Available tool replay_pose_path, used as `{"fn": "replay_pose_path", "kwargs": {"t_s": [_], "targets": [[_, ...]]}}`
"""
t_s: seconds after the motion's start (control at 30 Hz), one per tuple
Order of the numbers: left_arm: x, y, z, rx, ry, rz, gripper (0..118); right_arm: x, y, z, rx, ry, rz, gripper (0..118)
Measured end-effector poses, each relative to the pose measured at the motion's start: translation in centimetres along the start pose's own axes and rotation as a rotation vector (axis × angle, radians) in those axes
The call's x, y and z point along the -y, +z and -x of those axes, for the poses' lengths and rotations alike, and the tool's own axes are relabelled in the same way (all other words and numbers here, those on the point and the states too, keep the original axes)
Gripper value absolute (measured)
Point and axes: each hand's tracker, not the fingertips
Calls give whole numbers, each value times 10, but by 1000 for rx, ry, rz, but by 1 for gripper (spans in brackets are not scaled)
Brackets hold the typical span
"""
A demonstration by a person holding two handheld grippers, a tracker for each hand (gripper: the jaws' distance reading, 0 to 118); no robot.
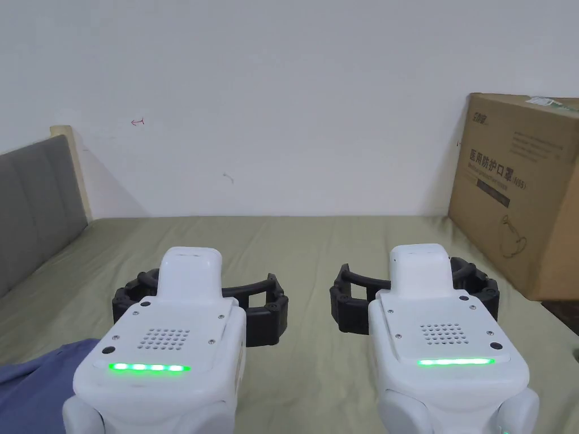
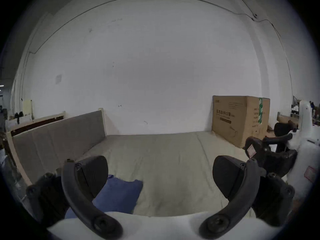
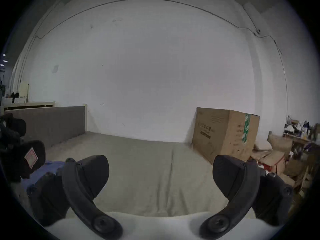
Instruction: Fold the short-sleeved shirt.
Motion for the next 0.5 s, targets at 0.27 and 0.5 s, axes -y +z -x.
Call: {"fn": "replay_pose_path", "kwargs": {"t_s": [0.27, 0.5], "targets": [[12, 9, 6, -1, 53, -2, 0, 23, 4, -2, 30, -71, 60, 1], [4, 1, 8, 13, 46, 28, 0, 19, 3, 3, -10, -55, 68, 1]]}}
